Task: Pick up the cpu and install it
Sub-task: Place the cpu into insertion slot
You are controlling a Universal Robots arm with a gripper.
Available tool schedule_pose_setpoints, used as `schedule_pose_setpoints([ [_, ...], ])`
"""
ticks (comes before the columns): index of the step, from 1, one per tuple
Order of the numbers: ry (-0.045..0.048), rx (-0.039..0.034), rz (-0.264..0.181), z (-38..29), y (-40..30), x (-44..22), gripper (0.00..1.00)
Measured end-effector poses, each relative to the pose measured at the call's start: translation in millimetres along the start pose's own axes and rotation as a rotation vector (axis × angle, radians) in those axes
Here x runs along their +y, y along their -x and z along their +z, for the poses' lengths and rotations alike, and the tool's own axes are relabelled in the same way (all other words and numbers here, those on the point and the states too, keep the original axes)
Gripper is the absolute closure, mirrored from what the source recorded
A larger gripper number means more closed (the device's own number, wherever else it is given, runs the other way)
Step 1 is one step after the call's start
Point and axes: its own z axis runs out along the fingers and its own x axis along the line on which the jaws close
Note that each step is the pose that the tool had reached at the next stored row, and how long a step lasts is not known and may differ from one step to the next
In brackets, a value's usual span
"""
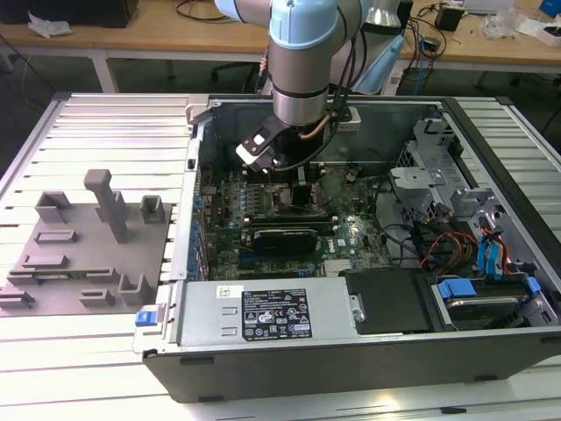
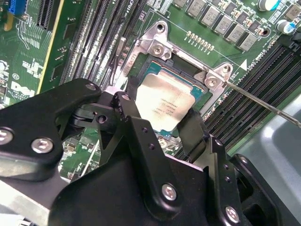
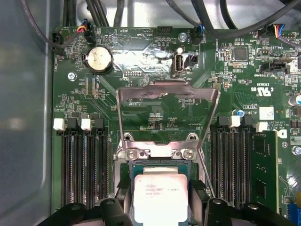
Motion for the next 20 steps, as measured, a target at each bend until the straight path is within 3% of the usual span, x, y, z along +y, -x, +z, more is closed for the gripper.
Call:
schedule_pose_setpoints([
  [5, 0.0003, 0.0003, 0.0, -1.4, 0.0, 0.2, 0.39],
  [13, 0.0, -0.0001, 0.0, -19.1, 0.7, 1.2, 0.39],
  [18, 0.0, 0.0, 0.0, -19.9, 0.7, 1.3, 0.39],
  [20, -0.0001, -0.0001, 0.0, -20.1, 0.7, 1.3, 0.47],
])
